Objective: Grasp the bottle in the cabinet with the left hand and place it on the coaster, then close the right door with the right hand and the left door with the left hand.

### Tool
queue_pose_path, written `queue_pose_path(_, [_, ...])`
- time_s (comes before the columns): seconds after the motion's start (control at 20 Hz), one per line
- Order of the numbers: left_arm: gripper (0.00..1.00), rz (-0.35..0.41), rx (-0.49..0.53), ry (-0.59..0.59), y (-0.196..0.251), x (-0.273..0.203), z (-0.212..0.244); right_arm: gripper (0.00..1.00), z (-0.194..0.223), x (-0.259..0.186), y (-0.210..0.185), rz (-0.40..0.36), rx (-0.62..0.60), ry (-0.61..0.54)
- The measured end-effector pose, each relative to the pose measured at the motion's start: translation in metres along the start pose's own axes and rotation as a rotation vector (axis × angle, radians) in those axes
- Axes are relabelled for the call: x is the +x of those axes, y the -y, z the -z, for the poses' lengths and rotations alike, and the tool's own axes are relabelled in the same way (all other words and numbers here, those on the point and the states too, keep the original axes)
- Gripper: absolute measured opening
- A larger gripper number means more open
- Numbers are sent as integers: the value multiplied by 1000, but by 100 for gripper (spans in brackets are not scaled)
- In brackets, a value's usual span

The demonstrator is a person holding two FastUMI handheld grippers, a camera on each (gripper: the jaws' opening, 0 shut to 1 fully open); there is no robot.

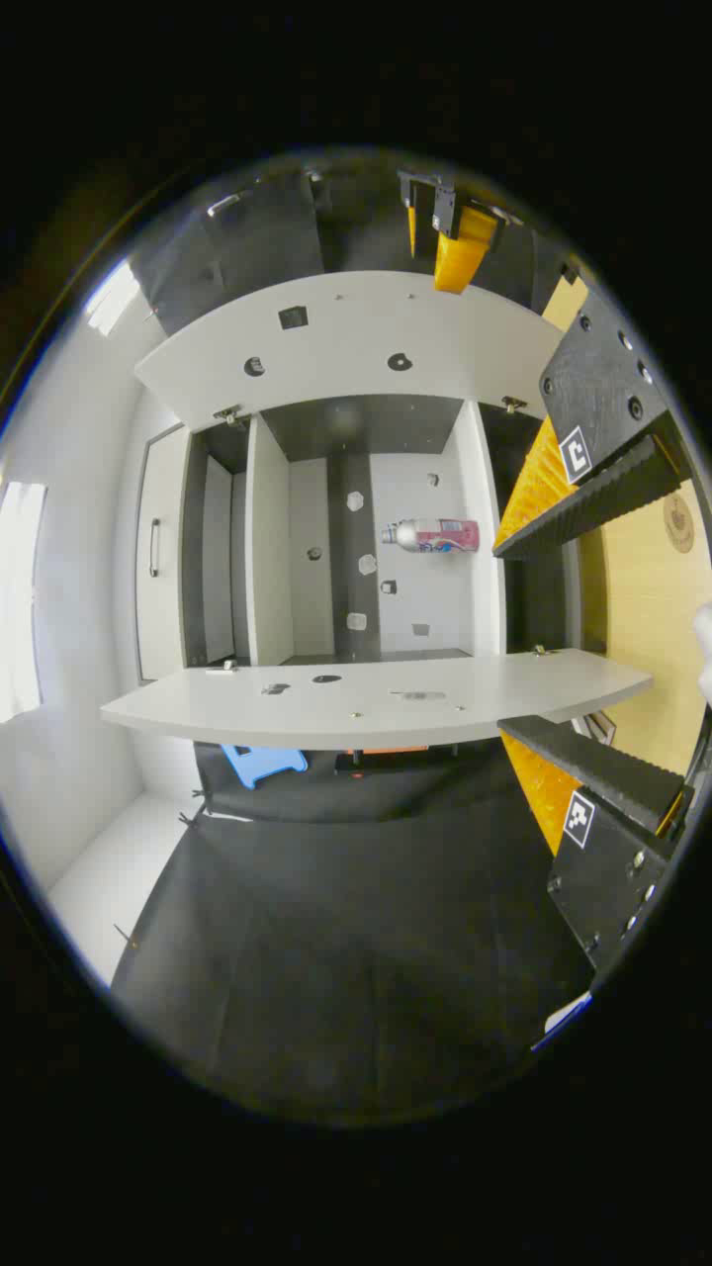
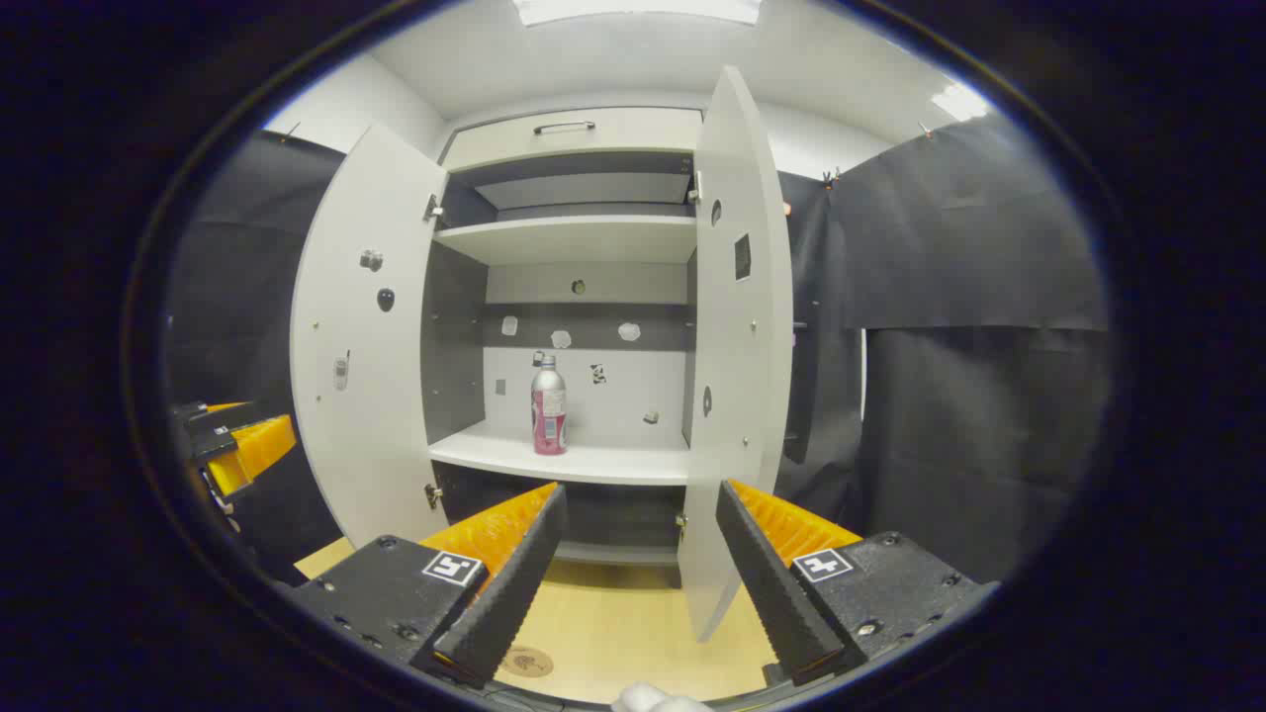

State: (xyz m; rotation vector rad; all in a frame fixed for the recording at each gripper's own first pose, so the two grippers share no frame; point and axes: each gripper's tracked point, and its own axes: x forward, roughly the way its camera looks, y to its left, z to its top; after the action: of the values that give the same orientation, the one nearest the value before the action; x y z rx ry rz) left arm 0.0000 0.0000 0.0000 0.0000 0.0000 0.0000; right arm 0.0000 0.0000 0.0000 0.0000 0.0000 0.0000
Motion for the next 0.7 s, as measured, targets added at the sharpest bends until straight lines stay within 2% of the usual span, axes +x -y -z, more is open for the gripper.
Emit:
queue_pose_path(0.15, [100,11,-13,-9,1,3,1,96,0,2,-4,0,-16,-1])
queue_pose_path(0.2, [97,10,-14,-9,-1,3,1,97,0,3,-5,-2,-19,-1])
queue_pose_path(0.25, [100,11,-17,-10,-1,4,0,97,-1,3,-7,-4,-21,2])
queue_pose_path(0.55, [100,13,-20,-14,-3,7,-1,99,-7,2,-10,-3,-26,11])
queue_pose_path(0.6, [97,13,-16,-12,-2,8,-1,97,-6,2,-9,-1,-25,9])
queue_pose_path(0.7, [100,10,-5,-9,-3,8,-2,96,-7,2,-9,-3,-19,9])
